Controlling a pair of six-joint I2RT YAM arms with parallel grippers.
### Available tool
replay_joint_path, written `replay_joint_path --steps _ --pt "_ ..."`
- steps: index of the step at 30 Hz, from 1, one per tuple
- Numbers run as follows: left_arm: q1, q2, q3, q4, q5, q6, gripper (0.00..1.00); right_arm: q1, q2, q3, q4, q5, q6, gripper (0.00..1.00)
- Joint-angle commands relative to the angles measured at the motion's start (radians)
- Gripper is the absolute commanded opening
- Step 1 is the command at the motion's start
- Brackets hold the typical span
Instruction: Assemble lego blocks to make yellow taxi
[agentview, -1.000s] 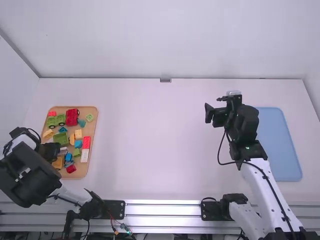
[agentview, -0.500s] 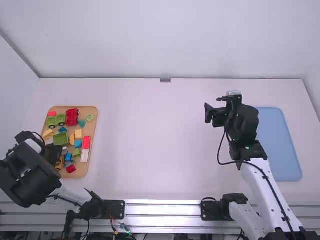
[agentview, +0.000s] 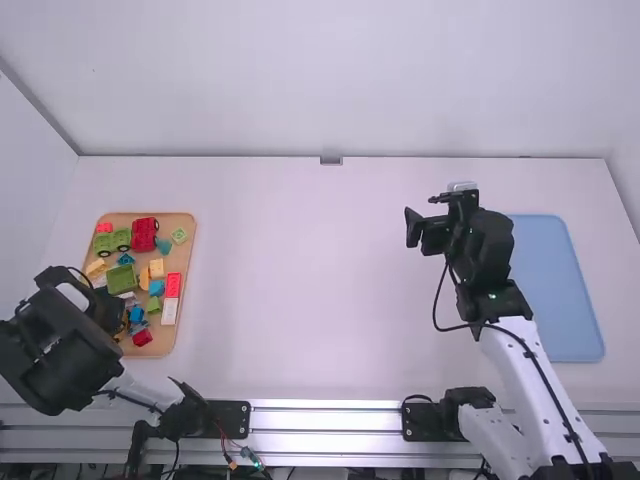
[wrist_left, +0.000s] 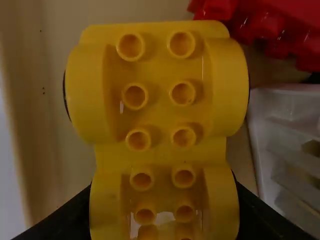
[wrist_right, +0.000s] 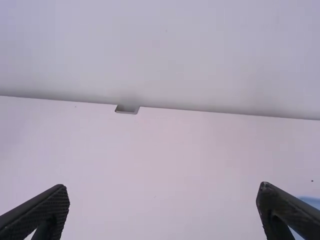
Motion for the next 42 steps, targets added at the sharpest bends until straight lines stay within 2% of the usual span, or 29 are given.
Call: replay_joint_path --steps 1,5,8,11,14,16,17,18,21,25,27,30,31,32,36,37,42 --pt "-0.002 0.002 -0.004 0.003 -0.01 -0.02 0.55 0.002 0.003 0.041 0.003 -0.002 0.0 0.99" --pt "0.009 -0.005 0.026 -0.016 0.0 -0.019 0.5 0.0 0.003 0.041 0.003 -0.003 0.0 0.99" --pt "-0.001 -0.035 0.09 -0.108 -0.001 -0.016 0.44 -0.007 0.003 0.041 0.006 -0.003 0.0 0.99" --pt "-0.023 -0.072 0.145 -0.184 -0.008 -0.003 0.43 -0.005 0.003 0.041 0.007 -0.003 0.0 0.99" --pt "-0.068 -0.126 0.194 -0.23 0.019 0.102 0.45 0.004 0.003 0.041 0.007 -0.003 0.0 0.98" --pt "-0.134 -0.166 0.229 -0.243 0.123 0.286 0.43 0.001 0.003 0.041 0.006 -0.003 0.0 0.98" --pt "-0.154 -0.173 0.237 -0.248 0.148 0.328 0.39 0.001 0.003 0.041 0.006 -0.003 0.001 0.99" --pt "-0.205 -0.185 0.255 -0.265 0.192 0.414 0.37 0.003 0.003 0.041 0.003 -0.003 0.0 0.99" --pt "-0.326 -0.189 0.295 -0.313 0.206 0.49 0.32 0.002 0.003 0.041 -0.001 -0.006 0.009 0.98" --pt "-0.558 -0.187 0.33 -0.333 0.202 0.634 0.35 0.003 0.003 0.041 -0.001 -0.006 0.012 0.99" --pt "-0.717 -0.177 0.346 -0.324 0.203 0.736 0.36 0.003 0.003 0.041 -0.002 -0.006 0.011 0.99" --pt "-0.898 -0.159 0.356 -0.313 0.202 0.879 0.42 0.002 0.003 0.041 -0.009 -0.006 0.011 0.98" --pt "-0.945 -0.154 0.356 -0.311 0.202 0.926 0.39 0.002 0.003 0.041 -0.011 -0.006 0.011 0.99" --pt "-1.055 -0.138 0.355 -0.311 0.193 1.019 0.34 0.002 0.003 0.041 -0.019 -0.006 0.011 0.99" --pt "-1.269 -0.077 0.355 -0.26 0.097 1.075 0.29 0.002 0.001 0.041 -0.039 -0.006 0.01 0.99" --pt "-1.277 -0.073 0.355 -0.257 0.093 1.079 0.29 0.002 0.001 0.041 -0.04 -0.006 0.011 0.98" --pt "-1.476 0.032 0.355 -0.248 0.077 1.3 0.3 0.0 0.001 0.041 -0.061 -0.005 0.008 0.99"
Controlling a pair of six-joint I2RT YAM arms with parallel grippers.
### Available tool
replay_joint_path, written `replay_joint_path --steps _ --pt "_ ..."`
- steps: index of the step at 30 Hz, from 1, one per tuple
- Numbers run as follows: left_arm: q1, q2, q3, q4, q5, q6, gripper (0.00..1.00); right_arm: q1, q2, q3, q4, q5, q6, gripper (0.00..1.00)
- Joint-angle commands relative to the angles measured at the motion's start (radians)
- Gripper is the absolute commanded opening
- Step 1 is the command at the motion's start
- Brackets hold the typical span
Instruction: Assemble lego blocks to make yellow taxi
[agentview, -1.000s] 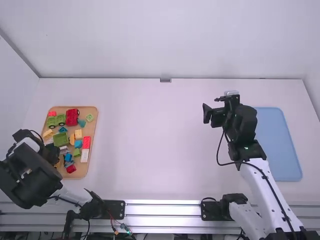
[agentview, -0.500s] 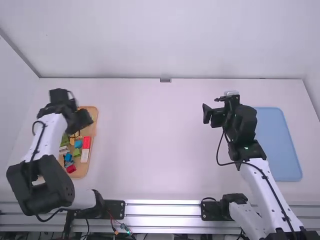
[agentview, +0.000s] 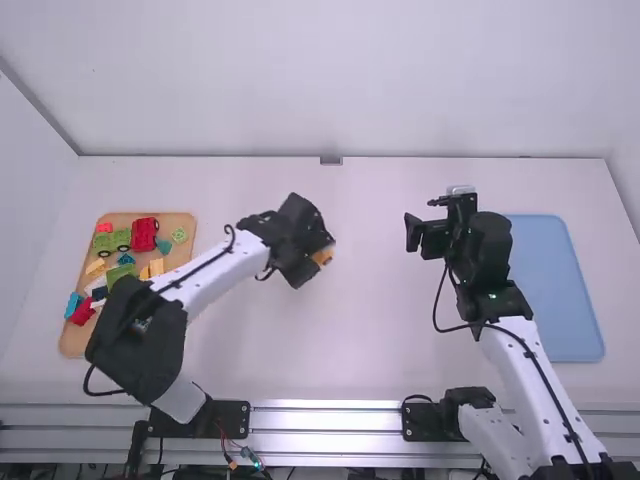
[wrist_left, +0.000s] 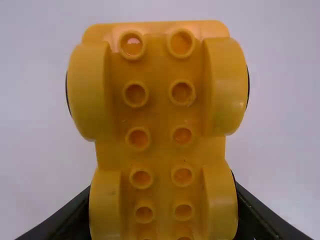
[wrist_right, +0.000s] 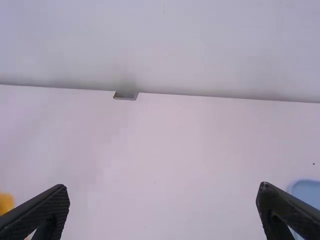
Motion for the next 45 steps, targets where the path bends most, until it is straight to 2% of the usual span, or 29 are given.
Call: replay_joint_path --steps 1,6,10,11,16,22,25,26,28,29,30,35,41,45 --pt "-0.068 0.051 0.011 -0.002 -0.032 0.192 0.28 0.002 0.001 0.04 -0.001 -0.006 0.003 0.99" --pt "-0.148 0.125 0.009 0.017 -0.038 0.358 0.22 0.003 0.001 0.04 -0.001 -0.005 0.003 0.99" --pt "-0.143 0.154 -0.011 0.084 -0.045 0.402 0.35 0.003 0.001 0.04 -0.001 -0.005 0.003 0.98" --pt "-0.141 0.156 -0.025 0.1 -0.035 0.434 0.33 0.003 0.001 0.04 -0.001 -0.005 0.003 0.99" --pt "-0.147 0.157 -0.079 0.126 0.007 0.531 0.37 0.003 0.001 0.04 -0.001 -0.003 0.003 0.98" --pt "-0.142 0.157 -0.13 0.171 0.027 0.528 0.39 0.003 0.001 0.04 -0.001 -0.003 0.003 0.98" --pt "-0.134 0.157 -0.154 0.211 0.027 0.52 0.44 0.003 0.001 0.04 -0.001 -0.003 0.003 0.99" --pt "-0.137 0.157 -0.164 0.231 0.022 0.503 0.5 0.003 0.001 0.04 -0.001 -0.003 0.003 0.99" --pt "-0.134 0.157 -0.176 0.251 0.021 0.5 0.8 0.003 0.002 0.04 -0.001 -0.003 0.003 0.98" --pt "-0.135 0.157 -0.177 0.254 0.021 0.502 0.87 0.003 0.002 0.04 -0.001 -0.003 0.002 0.99" --pt "-0.137 0.157 -0.179 0.263 0.02 0.507 0.99 0.003 0.002 0.04 -0.001 -0.003 0.003 0.99" --pt "-0.134 0.12 -0.153 0.298 0.019 0.409 1.0 0.003 0.002 0.04 0.003 -0.003 0.003 0.98" --pt "-0.071 -0.016 -0.071 0.154 0.024 0.267 0.99 0.003 0.001 0.04 0.007 -0.003 0.003 0.99" --pt "0.029 -0.14 -0.058 0.074 0.016 0.157 0.99 0.003 0.001 0.04 0.006 -0.002 0.003 0.98"
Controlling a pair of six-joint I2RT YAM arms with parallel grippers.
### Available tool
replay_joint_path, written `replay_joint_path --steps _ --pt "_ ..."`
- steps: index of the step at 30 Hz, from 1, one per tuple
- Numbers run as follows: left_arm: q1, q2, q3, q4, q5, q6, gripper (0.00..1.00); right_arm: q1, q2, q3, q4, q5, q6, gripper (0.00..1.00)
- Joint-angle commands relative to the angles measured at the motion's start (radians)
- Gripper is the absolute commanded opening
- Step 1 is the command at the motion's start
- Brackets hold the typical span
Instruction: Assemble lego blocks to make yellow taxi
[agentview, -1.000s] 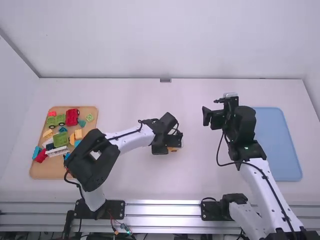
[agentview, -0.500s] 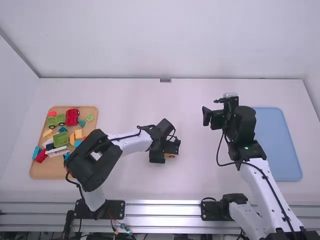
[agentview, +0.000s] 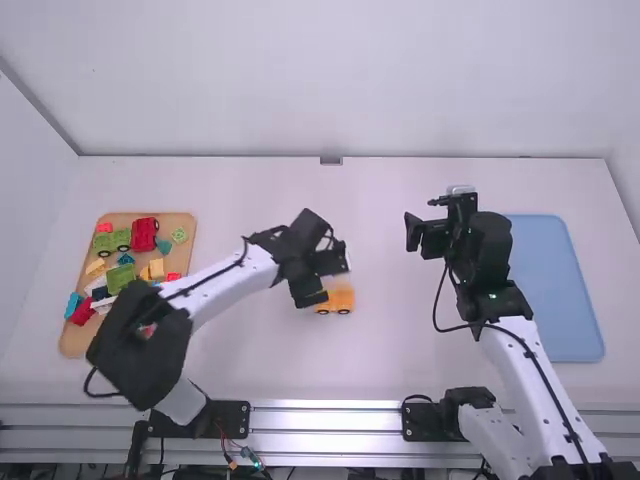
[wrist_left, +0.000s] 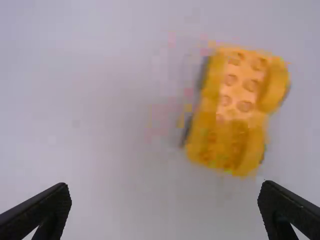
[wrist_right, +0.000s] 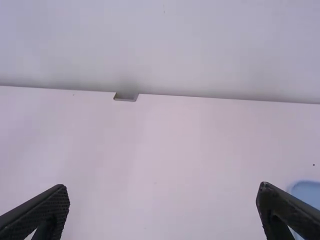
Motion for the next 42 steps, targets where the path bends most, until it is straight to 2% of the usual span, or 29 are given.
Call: replay_joint_path --steps 1,5,8,9,10,13,16,22,24,30,34,39,42 --pt "0.093 -0.104 0.016 -0.035 0.001 -0.149 0.99 0.003 0.001 0.039 0.002 -0.003 0.001 0.99" --pt "0.239 -0.194 0.016 -0.063 0.006 -0.308 0.99 0.003 0.001 0.039 0.002 -0.003 0.001 0.99" --pt "0.379 -0.246 0.016 -0.055 -0.076 -0.449 0.99 0.003 0.001 0.039 0.002 -0.003 0.001 0.98" --pt "0.421 -0.256 0.016 -0.051 -0.131 -0.502 0.99 0.003 0.001 0.039 0.002 -0.002 0.001 0.99" --pt "0.489 -0.263 0.016 -0.062 -0.251 -0.647 0.99 0.003 0.001 0.039 0.003 -0.003 0.001 0.98" --pt "0.591 -0.263 0.016 -0.119 -0.376 -0.886 0.99 0.003 0.001 0.039 0.003 -0.003 0.001 0.98" --pt "0.692 -0.253 0.014 -0.15 -0.324 -0.874 0.99 0.003 0.001 0.039 0.002 -0.002 0.001 0.99" --pt "0.893 -0.138 0.016 -0.087 -0.129 -0.801 0.99 0.003 0.001 0.039 0.005 -0.003 0.001 0.98" --pt "0.947 -0.074 0.031 -0.087 -0.105 -0.801 0.94 0.003 0.001 0.039 0.008 -0.003 0.001 0.99" --pt "0.999 0.111 0.118 -0.107 -0.041 -0.744 0.94 0.003 0.002 0.039 0.01 -0.003 0.001 0.98" --pt "0.997 0.209 0.182 -0.114 -0.04 -0.739 0.78 0.003 0.002 0.039 0.01 -0.003 0.001 0.99" --pt "0.998 0.272 0.212 -0.118 -0.053 -0.739 0.68 0.003 0.002 0.039 0.011 -0.003 0.001 0.99" --pt "0.995 0.28 0.198 -0.086 -0.087 -0.739 0.68 0.003 0.003 0.039 0.018 -0.003 0.001 0.98"
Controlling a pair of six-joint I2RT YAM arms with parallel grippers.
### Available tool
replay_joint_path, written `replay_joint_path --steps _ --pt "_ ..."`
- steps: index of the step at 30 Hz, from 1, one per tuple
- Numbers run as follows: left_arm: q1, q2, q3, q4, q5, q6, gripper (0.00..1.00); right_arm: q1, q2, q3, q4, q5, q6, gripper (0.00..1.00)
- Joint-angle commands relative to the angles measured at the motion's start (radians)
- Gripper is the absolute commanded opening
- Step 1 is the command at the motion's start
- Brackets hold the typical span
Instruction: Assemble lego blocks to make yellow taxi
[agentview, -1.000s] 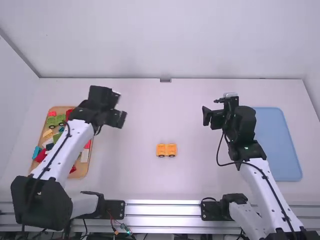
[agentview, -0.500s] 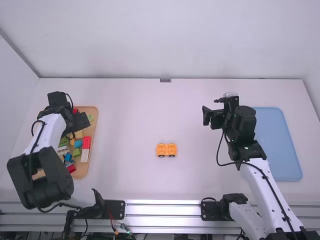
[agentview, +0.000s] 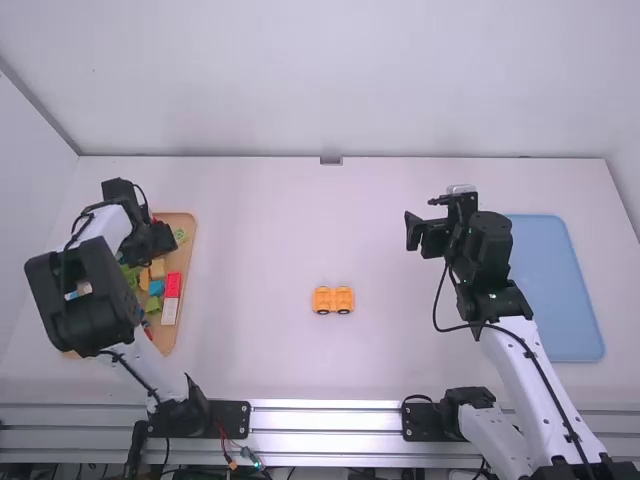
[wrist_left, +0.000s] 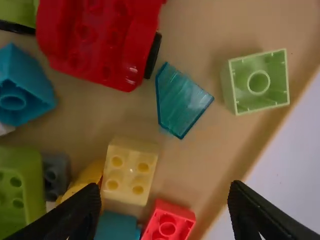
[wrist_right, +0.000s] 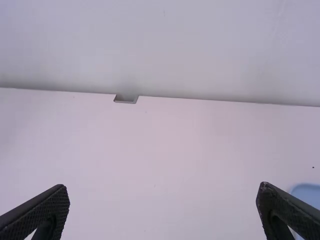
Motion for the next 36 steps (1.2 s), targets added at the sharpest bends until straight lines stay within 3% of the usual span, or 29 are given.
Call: replay_joint_path --steps 1,13,25,36 --pt "-0.002 0.007 -0.009 0.021 -0.037 0.018 0.68 0.003 0.003 0.039 0.007 -0.003 0.004 0.99" --pt "0.0 0.007 -0.087 0.125 -0.023 0.072 0.62 0.003 0.003 0.039 0.01 -0.003 0.004 0.99" --pt "0.017 0.007 -0.154 0.217 -0.048 0.054 0.62 0.003 0.003 0.039 0.01 -0.003 0.004 0.99" --pt "0.02 0.009 -0.163 0.196 -0.063 0.052 0.59 0.003 0.003 0.039 0.009 -0.003 0.004 0.99"
